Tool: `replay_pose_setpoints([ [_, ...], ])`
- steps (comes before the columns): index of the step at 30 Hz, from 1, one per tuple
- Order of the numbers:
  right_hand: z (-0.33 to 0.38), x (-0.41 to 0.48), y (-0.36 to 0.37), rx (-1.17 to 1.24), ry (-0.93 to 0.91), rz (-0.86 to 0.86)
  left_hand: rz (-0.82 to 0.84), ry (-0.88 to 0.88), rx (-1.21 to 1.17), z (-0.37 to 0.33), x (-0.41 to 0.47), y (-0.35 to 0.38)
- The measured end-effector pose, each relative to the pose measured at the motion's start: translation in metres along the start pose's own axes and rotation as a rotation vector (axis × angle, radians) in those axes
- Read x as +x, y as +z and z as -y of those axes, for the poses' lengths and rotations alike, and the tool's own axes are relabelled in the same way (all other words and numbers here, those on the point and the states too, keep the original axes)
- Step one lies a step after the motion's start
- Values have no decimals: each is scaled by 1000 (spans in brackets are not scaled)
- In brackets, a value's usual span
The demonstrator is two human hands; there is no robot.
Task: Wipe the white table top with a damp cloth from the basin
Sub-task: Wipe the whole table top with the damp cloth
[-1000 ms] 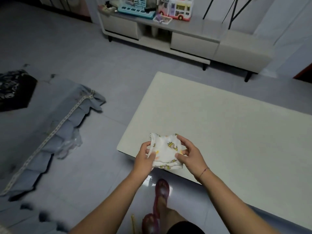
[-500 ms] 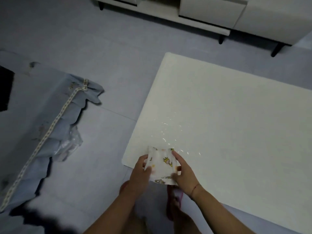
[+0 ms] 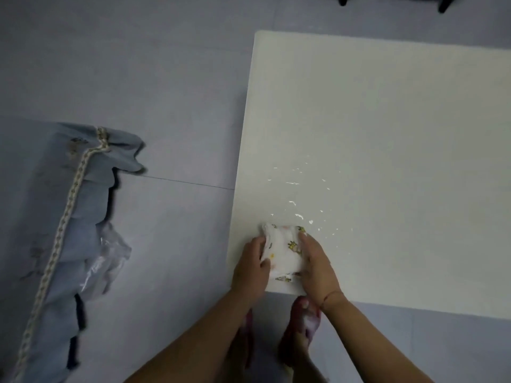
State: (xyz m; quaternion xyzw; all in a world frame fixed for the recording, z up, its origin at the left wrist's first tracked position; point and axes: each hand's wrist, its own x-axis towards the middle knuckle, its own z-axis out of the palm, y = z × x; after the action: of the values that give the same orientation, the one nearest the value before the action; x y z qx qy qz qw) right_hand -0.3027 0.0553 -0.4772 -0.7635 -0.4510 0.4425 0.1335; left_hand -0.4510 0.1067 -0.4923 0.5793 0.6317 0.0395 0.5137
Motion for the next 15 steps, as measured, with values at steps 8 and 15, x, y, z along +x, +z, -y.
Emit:
replay_pose_setpoints([
  [8, -2, 22, 76, -444, -86, -207, -232, 468, 568, 50, 46, -3],
  [15, 5, 39, 134, -551, -61, -327, -323, 570, 257, 90, 63, 3],
])
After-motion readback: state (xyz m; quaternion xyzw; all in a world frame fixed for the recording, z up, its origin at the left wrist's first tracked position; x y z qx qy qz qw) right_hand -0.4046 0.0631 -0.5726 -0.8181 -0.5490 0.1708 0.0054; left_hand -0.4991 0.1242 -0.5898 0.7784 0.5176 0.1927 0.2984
